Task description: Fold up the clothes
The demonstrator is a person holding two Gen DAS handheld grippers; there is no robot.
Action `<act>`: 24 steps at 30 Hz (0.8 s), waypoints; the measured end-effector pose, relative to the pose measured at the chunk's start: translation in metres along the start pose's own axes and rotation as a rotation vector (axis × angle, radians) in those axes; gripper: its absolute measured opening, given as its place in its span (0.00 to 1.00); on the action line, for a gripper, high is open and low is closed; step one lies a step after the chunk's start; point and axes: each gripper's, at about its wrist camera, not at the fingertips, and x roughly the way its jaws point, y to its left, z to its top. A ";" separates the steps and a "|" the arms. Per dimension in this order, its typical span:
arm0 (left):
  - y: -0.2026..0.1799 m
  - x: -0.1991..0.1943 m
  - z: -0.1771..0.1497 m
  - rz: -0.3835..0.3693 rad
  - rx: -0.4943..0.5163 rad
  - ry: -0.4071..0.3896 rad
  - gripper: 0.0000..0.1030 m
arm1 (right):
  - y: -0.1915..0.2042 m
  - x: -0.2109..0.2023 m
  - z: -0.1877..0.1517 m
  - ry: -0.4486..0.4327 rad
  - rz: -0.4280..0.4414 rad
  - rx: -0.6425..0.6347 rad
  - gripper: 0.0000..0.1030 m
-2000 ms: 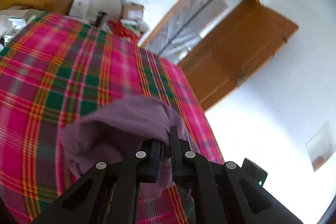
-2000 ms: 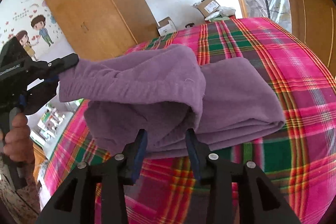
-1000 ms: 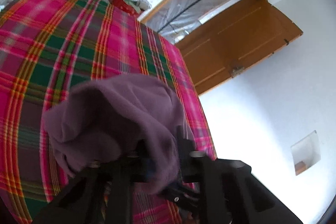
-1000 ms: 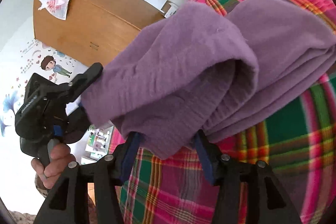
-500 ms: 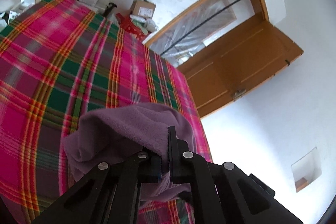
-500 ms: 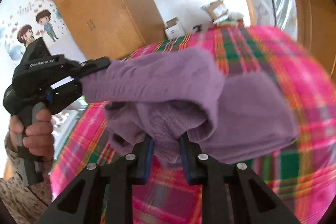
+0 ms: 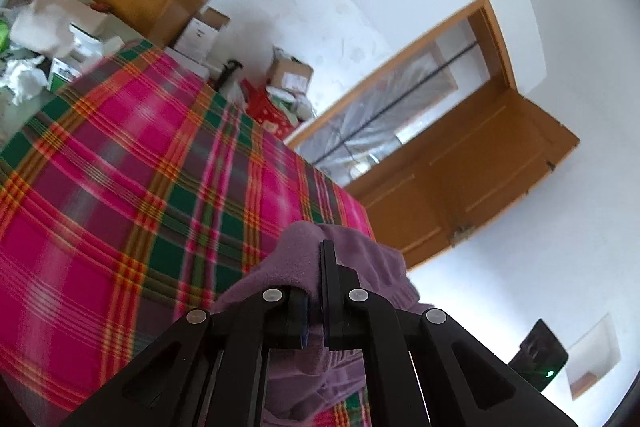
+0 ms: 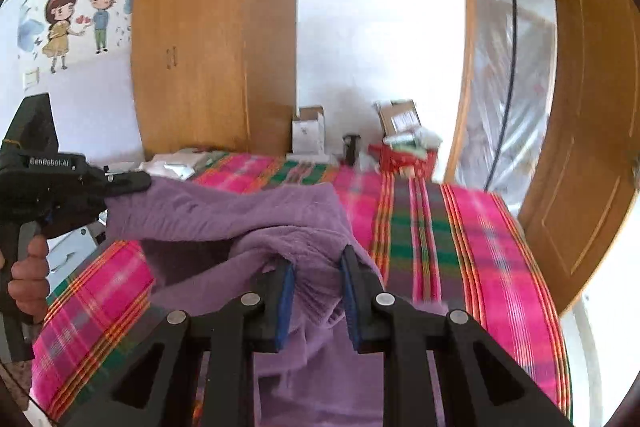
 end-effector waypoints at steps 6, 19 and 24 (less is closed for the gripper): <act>0.018 -0.027 0.017 0.056 -0.011 -0.096 0.04 | 0.014 0.027 0.030 -0.064 0.043 -0.017 0.22; 0.088 -0.074 0.010 0.226 -0.131 -0.184 0.04 | 0.070 0.088 0.070 -0.085 0.237 -0.013 0.22; 0.109 -0.083 0.003 0.287 -0.166 -0.182 0.04 | 0.082 0.111 0.073 -0.052 0.288 0.015 0.22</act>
